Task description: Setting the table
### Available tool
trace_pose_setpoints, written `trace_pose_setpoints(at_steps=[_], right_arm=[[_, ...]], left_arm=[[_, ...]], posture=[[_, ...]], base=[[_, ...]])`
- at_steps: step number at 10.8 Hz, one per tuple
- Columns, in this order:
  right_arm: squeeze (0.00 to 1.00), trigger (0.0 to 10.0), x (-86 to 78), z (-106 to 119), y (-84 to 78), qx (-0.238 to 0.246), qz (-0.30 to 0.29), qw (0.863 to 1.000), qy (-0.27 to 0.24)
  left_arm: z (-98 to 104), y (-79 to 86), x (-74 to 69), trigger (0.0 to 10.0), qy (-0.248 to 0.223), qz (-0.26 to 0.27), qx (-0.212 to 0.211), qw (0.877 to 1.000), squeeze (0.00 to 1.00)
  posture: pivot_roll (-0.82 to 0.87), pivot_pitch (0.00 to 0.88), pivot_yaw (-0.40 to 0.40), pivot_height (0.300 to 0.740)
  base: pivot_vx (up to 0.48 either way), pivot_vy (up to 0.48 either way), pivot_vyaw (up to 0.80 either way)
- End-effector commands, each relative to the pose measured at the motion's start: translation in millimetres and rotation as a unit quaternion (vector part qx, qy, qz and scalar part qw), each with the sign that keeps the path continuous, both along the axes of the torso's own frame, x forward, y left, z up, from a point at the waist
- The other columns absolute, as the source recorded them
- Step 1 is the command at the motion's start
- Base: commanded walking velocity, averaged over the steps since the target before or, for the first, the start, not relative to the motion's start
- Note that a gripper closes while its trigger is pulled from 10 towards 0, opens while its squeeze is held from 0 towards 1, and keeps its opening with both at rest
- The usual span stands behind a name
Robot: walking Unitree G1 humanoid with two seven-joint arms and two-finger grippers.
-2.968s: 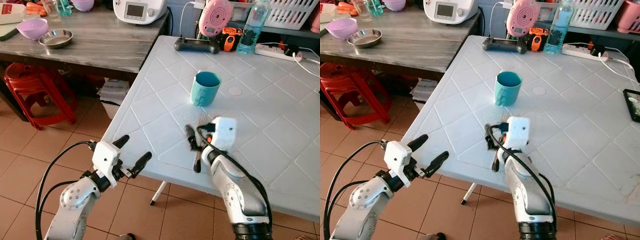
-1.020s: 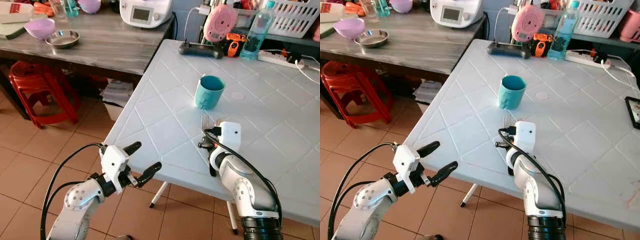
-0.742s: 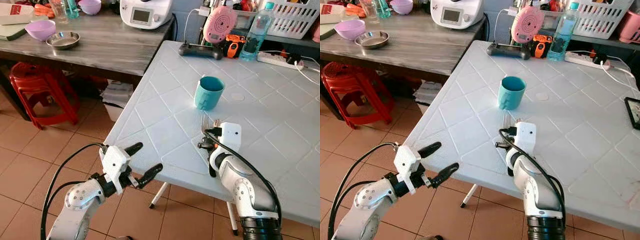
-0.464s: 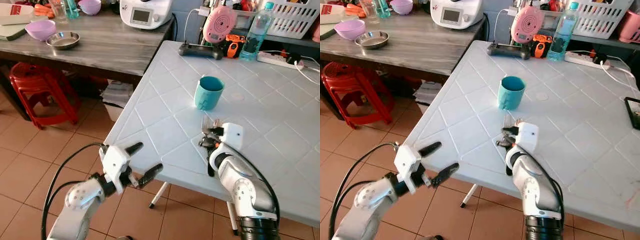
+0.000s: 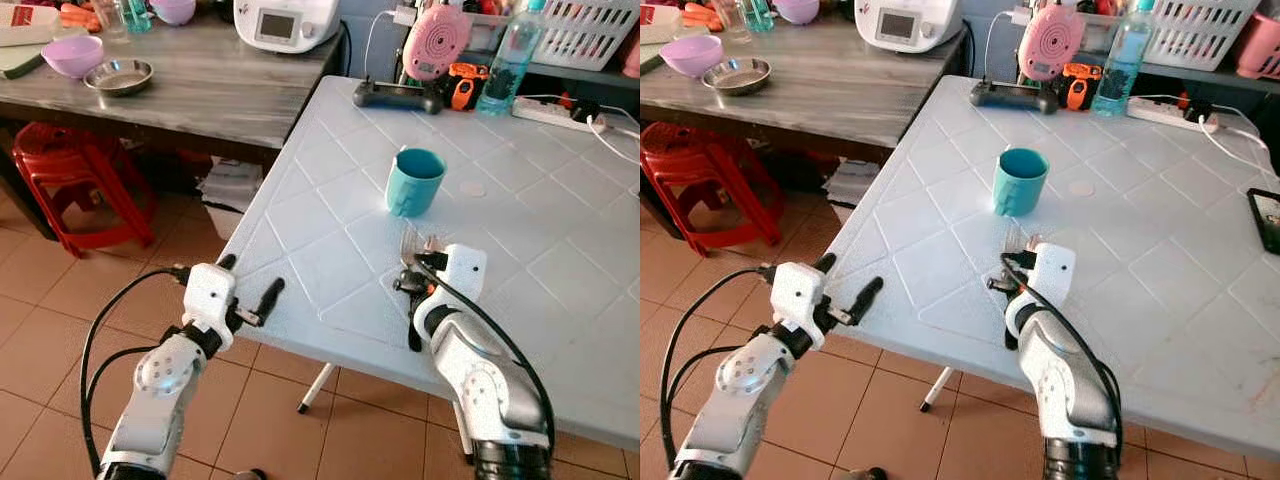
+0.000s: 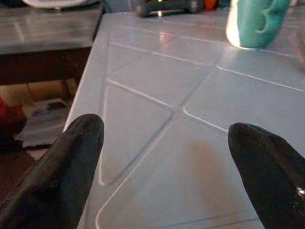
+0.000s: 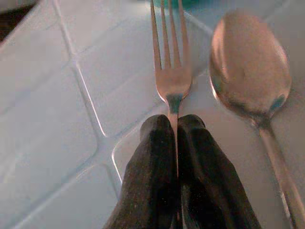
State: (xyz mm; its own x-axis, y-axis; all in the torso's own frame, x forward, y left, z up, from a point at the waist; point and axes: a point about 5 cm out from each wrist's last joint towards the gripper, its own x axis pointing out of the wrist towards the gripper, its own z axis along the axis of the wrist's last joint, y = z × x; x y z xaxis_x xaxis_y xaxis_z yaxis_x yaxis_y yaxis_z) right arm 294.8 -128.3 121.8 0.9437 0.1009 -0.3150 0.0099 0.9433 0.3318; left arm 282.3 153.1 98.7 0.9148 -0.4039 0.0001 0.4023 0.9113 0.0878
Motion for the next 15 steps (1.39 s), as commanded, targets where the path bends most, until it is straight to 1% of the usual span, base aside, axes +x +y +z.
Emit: trace_pose_setpoints(at_steps=[1, 2, 3, 4, 6, 8, 12, 15], right_arm=[[0.00, 0.8, -2.1, 9.2, -2.7, 0.004, -0.011, 1.000, -0.025], [0.00, 4.6, -3.3, 15.6, -5.4, 0.012, -0.018, 0.999, -0.045], [0.00, 10.0, -4.3, 19.4, -6.0, 0.014, -0.019, 0.998, -0.060], [0.00, 10.0, -4.8, 23.4, -7.3, 0.005, -0.018, 0.997, -0.073], [0.00, 10.0, -5.6, 26.2, -8.0, -0.014, -0.010, 0.996, -0.089], [0.00, 10.0, -5.6, 29.6, -9.9, -0.021, -0.012, 0.994, -0.105], [0.00, 10.0, -5.2, 31.0, -9.6, -0.033, -0.009, 0.992, -0.118], [0.00, 10.0, -3.8, 32.8, -15.2, -0.044, -0.016, 0.991, -0.127]], left_arm=[[0.0, 1.2, 2.3, 10.0, -0.001, 0.011, -0.004, 1.000, 0.00], [0.1, -1.6, 4.9, 10.0, -0.003, 0.020, -0.008, 1.000, 0.00], [-0.4, -2.9, 6.0, 10.0, -0.002, 0.025, -0.014, 1.000, 0.00], [0.0, -4.2, 7.9, 10.0, -0.004, 0.027, -0.016, 0.999, 0.00], [5.2, -1.1, 13.9, 10.0, -0.009, 0.049, -0.042, 0.998, 0.00], [8.1, -2.1, 16.9, 10.0, -0.012, 0.052, -0.052, 0.997, 0.00], [7.0, -5.3, 16.7, 10.0, -0.013, 0.048, -0.057, 0.997, 0.00], [4.0, -7.6, 16.4, 10.0, -0.008, 0.049, -0.066, 0.997, 0.00]], posture=[[0.08, 0.098, -0.031, 0.740], [0.07, 0.097, -0.031, 0.740], [0.07, 0.097, -0.031, 0.740], [0.06, 0.089, -0.032, 0.740], [0.06, 0.084, -0.034, 0.740], [0.06, 0.076, -0.031, 0.740], [0.06, 0.077, -0.030, 0.740], [0.05, 0.072, -0.024, 0.740]], base=[[0.000, 0.000, 0.00], [0.000, 0.000, 0.00], [0.000, 0.000, 0.00], [0.000, 0.000, 0.00], [0.000, 0.000, 0.00], [0.000, 0.304, -0.77], [0.000, 0.352, -0.75], [0.000, 0.390, 0.00]])
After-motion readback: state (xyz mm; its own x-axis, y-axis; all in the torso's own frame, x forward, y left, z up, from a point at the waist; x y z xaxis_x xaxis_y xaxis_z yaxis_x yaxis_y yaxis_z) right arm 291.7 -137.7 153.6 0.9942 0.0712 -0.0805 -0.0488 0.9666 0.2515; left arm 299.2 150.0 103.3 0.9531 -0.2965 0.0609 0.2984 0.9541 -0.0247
